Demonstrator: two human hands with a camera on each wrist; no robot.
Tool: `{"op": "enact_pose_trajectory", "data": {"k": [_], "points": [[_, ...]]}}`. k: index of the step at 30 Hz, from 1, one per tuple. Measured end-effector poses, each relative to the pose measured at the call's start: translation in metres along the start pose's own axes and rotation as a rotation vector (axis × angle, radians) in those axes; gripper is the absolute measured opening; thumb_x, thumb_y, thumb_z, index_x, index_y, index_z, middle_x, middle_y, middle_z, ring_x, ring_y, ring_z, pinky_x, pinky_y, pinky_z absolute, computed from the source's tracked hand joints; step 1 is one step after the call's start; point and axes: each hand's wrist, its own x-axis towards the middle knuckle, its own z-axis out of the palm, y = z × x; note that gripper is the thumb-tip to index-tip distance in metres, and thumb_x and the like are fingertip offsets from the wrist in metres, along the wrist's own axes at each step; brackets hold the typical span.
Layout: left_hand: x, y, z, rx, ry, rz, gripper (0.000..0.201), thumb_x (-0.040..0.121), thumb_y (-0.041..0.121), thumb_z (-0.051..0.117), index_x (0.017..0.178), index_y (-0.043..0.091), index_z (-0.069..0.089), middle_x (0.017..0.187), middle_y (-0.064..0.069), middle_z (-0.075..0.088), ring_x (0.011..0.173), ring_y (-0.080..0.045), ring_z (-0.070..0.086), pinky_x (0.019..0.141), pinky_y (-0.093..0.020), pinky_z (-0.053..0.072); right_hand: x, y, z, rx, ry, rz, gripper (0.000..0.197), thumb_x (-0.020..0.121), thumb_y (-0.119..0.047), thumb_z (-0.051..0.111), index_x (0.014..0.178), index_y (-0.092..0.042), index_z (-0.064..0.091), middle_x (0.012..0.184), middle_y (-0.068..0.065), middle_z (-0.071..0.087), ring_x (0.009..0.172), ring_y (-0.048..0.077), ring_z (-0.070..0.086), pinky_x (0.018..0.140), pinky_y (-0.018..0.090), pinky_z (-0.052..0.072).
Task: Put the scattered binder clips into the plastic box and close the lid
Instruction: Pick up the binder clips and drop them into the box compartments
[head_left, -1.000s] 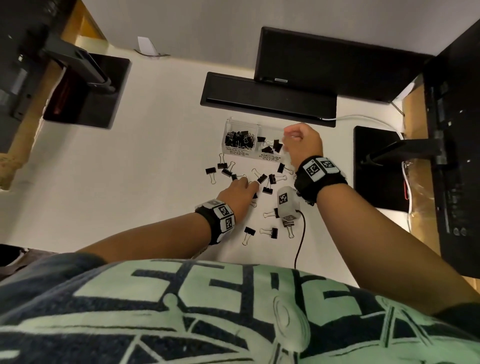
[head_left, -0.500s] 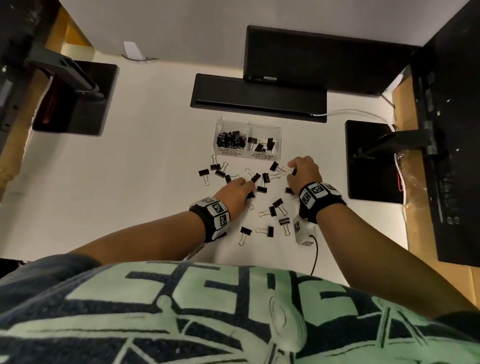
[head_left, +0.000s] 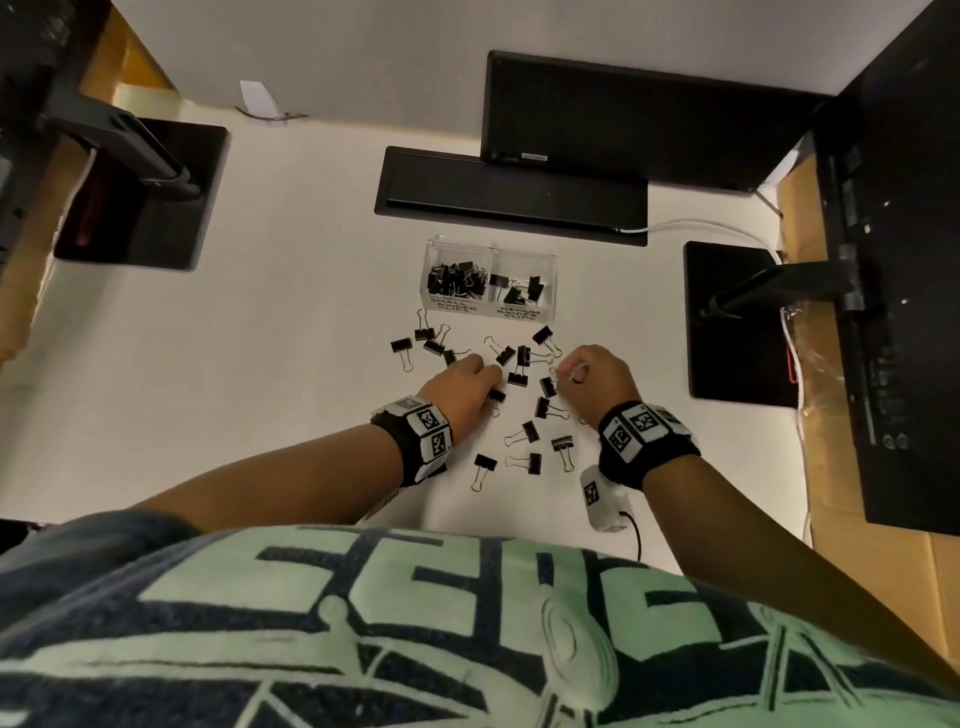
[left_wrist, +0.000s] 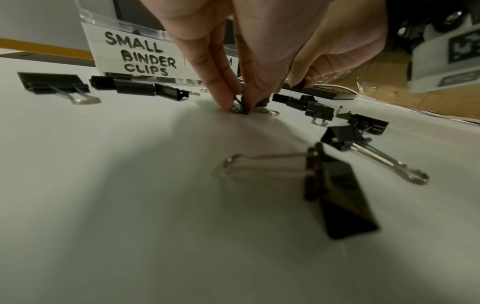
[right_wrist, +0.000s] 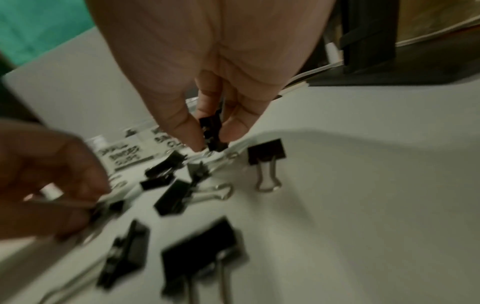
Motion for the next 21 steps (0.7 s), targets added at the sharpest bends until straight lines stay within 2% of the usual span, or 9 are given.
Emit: {"op": "enact_pose_trajectory", "data": {"k": [2, 5, 7, 13, 17, 21], "points": [[0.001, 0.000, -0.001, 0.011, -0.002, 0.013, 0.022, 0.089, 0.011, 0.053, 0.111, 0.008, 0.057, 0.111, -0.013, 0.054, 0.100, -0.031, 0.054, 0.078, -0.037, 0.051, -0.005, -0.003, 0.007, -0.057, -0.071, -0.072, 0.011, 0.079, -0.001, 0.059, 0.084, -0.009, 0.064, 0.083, -0.005, 0.053, 0.077, 0.013, 0.051, 0.073, 0.027, 0.048], [0.002, 0.000, -0.003, 0.032, 0.005, 0.031, 0.014, 0.088, 0.010, 0.053, 0.099, 0.004, 0.058, 0.106, -0.014, 0.055, 0.097, -0.032, 0.055, 0.075, -0.039, 0.052, -0.006, -0.004, 0.014, -0.179, -0.137, -0.183, 0.015, 0.077, 0.003, 0.055, 0.086, -0.007, 0.062, 0.098, 0.003, 0.056, 0.085, 0.017, 0.053, 0.076, 0.027, 0.046], [0.001, 0.001, -0.003, 0.046, -0.001, 0.029, 0.012, 0.089, 0.011, 0.052, 0.097, 0.004, 0.058, 0.103, -0.014, 0.057, 0.098, -0.031, 0.054, 0.074, -0.038, 0.052, -0.004, -0.003, 0.016, -0.232, -0.148, -0.216, 0.015, 0.078, 0.003, 0.054, 0.087, -0.008, 0.061, 0.100, 0.005, 0.057, 0.091, 0.021, 0.054, 0.074, 0.027, 0.043], [-0.002, 0.004, -0.004, 0.007, -0.003, -0.048, 0.023, 0.092, 0.016, 0.045, 0.115, 0.011, 0.050, 0.114, -0.010, 0.055, 0.109, -0.029, 0.048, 0.076, -0.038, 0.048, 0.000, -0.001, 0.017, -0.341, -0.107, -0.247, 0.014, 0.084, -0.002, 0.054, 0.082, -0.014, 0.063, 0.102, 0.005, 0.055, 0.101, 0.021, 0.047, 0.074, 0.026, 0.041], [-0.003, 0.007, -0.005, -0.034, 0.010, -0.086, 0.026, 0.093, 0.015, 0.045, 0.118, 0.012, 0.047, 0.118, -0.010, 0.051, 0.107, -0.029, 0.050, 0.077, -0.040, 0.049, 0.005, -0.008, 0.013, -0.231, -0.132, -0.198, 0.013, 0.082, -0.007, 0.062, 0.076, -0.018, 0.060, 0.093, 0.000, 0.051, 0.085, 0.017, 0.054, 0.070, 0.023, 0.040], [-0.002, 0.008, -0.005, -0.109, 0.003, -0.086, 0.032, 0.089, 0.004, 0.048, 0.120, 0.011, 0.047, 0.119, -0.011, 0.046, 0.092, -0.033, 0.057, 0.068, -0.038, 0.047, 0.020, -0.037, -0.001, 0.010, -0.009, -0.170, 0.008, 0.080, -0.009, 0.068, 0.081, -0.015, 0.063, 0.094, 0.002, 0.059, 0.081, 0.012, 0.055, 0.077, 0.023, 0.049]]}}
